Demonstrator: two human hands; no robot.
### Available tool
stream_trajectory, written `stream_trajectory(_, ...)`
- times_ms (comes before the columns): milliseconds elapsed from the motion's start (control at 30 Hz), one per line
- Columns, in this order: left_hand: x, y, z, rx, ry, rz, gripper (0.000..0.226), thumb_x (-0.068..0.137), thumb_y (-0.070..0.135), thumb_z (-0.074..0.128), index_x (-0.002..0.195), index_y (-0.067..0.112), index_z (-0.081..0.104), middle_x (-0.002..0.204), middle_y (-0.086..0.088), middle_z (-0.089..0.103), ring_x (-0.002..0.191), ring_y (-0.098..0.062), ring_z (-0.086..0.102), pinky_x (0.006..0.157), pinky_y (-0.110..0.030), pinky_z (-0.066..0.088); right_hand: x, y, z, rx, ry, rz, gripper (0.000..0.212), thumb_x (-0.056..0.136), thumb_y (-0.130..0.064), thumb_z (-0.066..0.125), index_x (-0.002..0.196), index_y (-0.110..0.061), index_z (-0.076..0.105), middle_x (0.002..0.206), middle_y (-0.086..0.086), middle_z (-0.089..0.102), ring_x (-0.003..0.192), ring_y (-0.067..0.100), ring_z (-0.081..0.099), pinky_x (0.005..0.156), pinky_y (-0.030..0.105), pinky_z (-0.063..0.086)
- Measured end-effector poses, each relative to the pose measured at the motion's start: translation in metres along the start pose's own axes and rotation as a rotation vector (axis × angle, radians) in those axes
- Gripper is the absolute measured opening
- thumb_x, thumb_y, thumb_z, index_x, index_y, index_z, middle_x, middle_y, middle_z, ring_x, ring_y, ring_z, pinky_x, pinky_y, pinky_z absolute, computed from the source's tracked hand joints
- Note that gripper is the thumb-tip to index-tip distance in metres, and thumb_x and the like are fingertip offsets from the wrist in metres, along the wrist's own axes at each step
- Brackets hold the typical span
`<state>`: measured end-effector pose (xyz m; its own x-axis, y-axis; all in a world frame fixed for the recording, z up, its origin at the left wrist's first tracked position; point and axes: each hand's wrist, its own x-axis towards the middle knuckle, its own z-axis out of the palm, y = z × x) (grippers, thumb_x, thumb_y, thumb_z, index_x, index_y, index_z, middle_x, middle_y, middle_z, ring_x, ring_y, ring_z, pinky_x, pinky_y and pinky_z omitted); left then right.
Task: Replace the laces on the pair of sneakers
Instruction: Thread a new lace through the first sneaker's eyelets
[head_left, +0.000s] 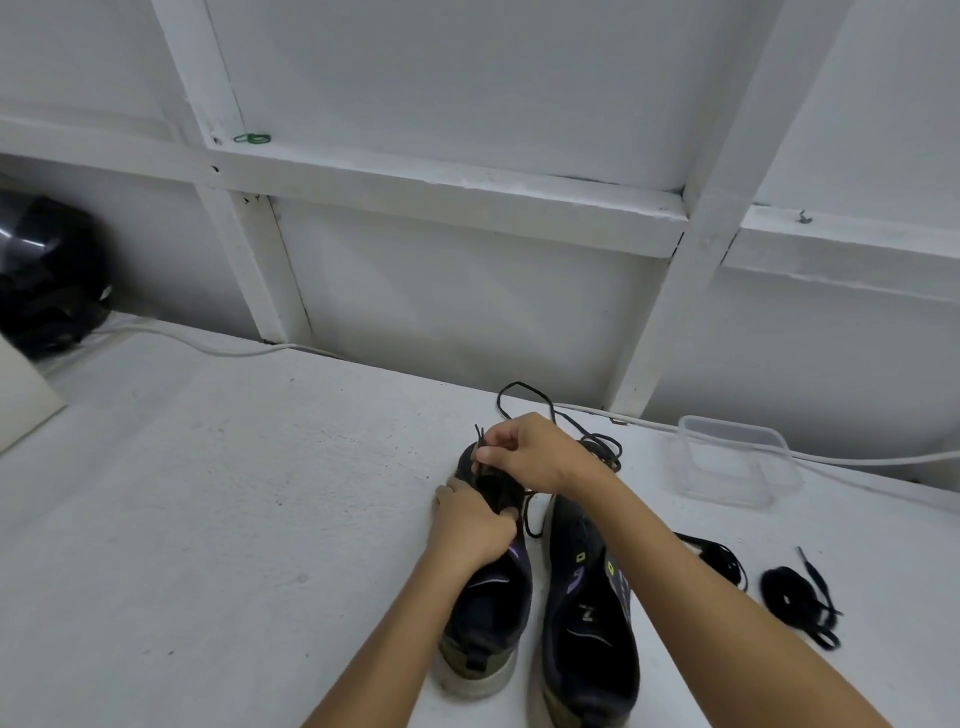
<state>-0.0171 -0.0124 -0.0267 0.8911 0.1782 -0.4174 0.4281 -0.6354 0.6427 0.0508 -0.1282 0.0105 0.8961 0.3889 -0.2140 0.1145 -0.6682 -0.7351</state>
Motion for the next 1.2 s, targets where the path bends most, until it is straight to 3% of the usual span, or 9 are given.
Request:
stream_trajectory(133,0.005,-0.005,-0.008,-0.015,0.017,-0.037,0.062,0.090,0.035,0.066,0.136,-0.002,0.045,0.130,-0.016,0.056,0.108,-0.026,0.059,0.087,-0.033,0.052,-0.007,-0.023,-0.006,0.229,0.139,-0.066,0.023,0.099,-0.026,0.062,0.082,-0.015,0.071,0.083,-0.003,0.077,0.068,0.009,0.063,0.069,0.032,0.051)
stream_trajectory(233,0.007,-0.009,-0.015,0.003,0.002,-0.033,0.044,0.091,0.036,0.064,0.116,0.001,0.056,0.114,-0.011,0.063,0.081,-0.018,0.056,0.060,-0.021,0.041,-0.008,-0.054,-0.021,0.637,0.203,-0.121,0.021,0.104,-0.015,0.055,0.086,-0.010,0.065,0.075,-0.002,0.073,0.085,0.025,0.075,0.087,0.042,0.059)
stream_trajectory(400,0.013,-0.013,-0.024,0.065,0.000,-0.030,0.026,0.094,0.031,0.058,0.081,0.009,0.056,0.087,-0.005,0.061,0.066,-0.011,0.054,0.045,-0.017,0.039,-0.009,-0.119,-0.082,1.177,0.327,-0.397,0.021,0.106,-0.008,0.047,0.088,-0.008,0.057,0.064,-0.002,0.058,0.056,0.011,0.063,0.068,0.030,0.061)
stream_trajectory(533,0.016,-0.012,-0.029,0.031,0.041,-0.026,0.031,0.094,0.032,0.059,0.099,0.002,0.060,0.113,-0.014,0.062,0.099,-0.025,0.062,0.079,-0.030,0.053,-0.007,-0.126,-0.104,0.610,0.360,-0.372,0.023,0.105,-0.011,0.051,0.084,-0.014,0.061,0.068,-0.006,0.065,0.047,0.008,0.050,0.049,0.021,0.043)
stream_trajectory(600,0.015,-0.013,-0.028,-0.047,0.062,-0.037,0.051,0.092,0.034,0.063,0.127,-0.002,0.053,0.130,-0.015,0.055,0.111,-0.028,0.059,0.089,-0.033,0.052,-0.002,-0.106,-0.087,0.194,0.299,-0.228,0.023,0.102,-0.017,0.054,0.083,-0.015,0.066,0.072,-0.006,0.070,0.051,0.010,0.052,0.055,0.026,0.046)
stream_trajectory(700,0.012,-0.014,-0.026,-0.092,0.087,-0.032,0.065,0.091,0.035,0.065,0.139,-0.002,0.043,0.138,-0.015,0.049,0.119,-0.031,0.056,0.095,-0.036,0.050,0.005,-0.064,-0.050,-0.233,0.116,-0.064,0.018,0.097,-0.021,0.056,0.091,-0.014,0.071,0.088,0.003,0.074,0.080,0.023,0.065,0.076,0.035,0.054)
stream_trajectory(867,0.013,-0.013,-0.024,-0.090,0.111,-0.029,0.065,0.090,0.035,0.065,0.138,-0.002,0.042,0.138,-0.014,0.048,0.119,-0.031,0.055,0.091,-0.034,0.048,0.007,-0.028,-0.010,-0.381,-0.002,-0.025,0.022,0.092,-0.033,0.064,0.109,-0.025,0.076,0.105,-0.006,0.073,0.085,0.010,0.061,0.070,0.020,0.044)
stream_trajectory(1033,0.013,-0.014,-0.021,-0.112,0.115,-0.030,0.066,0.090,0.037,0.066,0.138,-0.001,0.042,0.137,-0.013,0.048,0.118,-0.029,0.056,0.094,-0.036,0.050,0.016,-0.019,0.001,-0.563,-0.082,-0.074,0.049,0.086,-0.042,0.076,0.133,-0.032,0.065,0.127,-0.006,0.066,0.117,0.019,0.059,0.086,0.029,0.044)
stream_trajectory(1200,0.016,-0.015,-0.019,-0.098,0.125,-0.017,0.069,0.089,0.038,0.068,0.139,-0.001,0.040,0.138,-0.012,0.045,0.122,-0.028,0.052,0.093,-0.033,0.047,0.020,-0.020,0.009,-0.789,-0.079,-0.113,0.025,0.089,-0.032,0.071,0.113,-0.025,0.073,0.116,0.002,0.063,0.106,0.028,0.062,0.078,0.035,0.049)
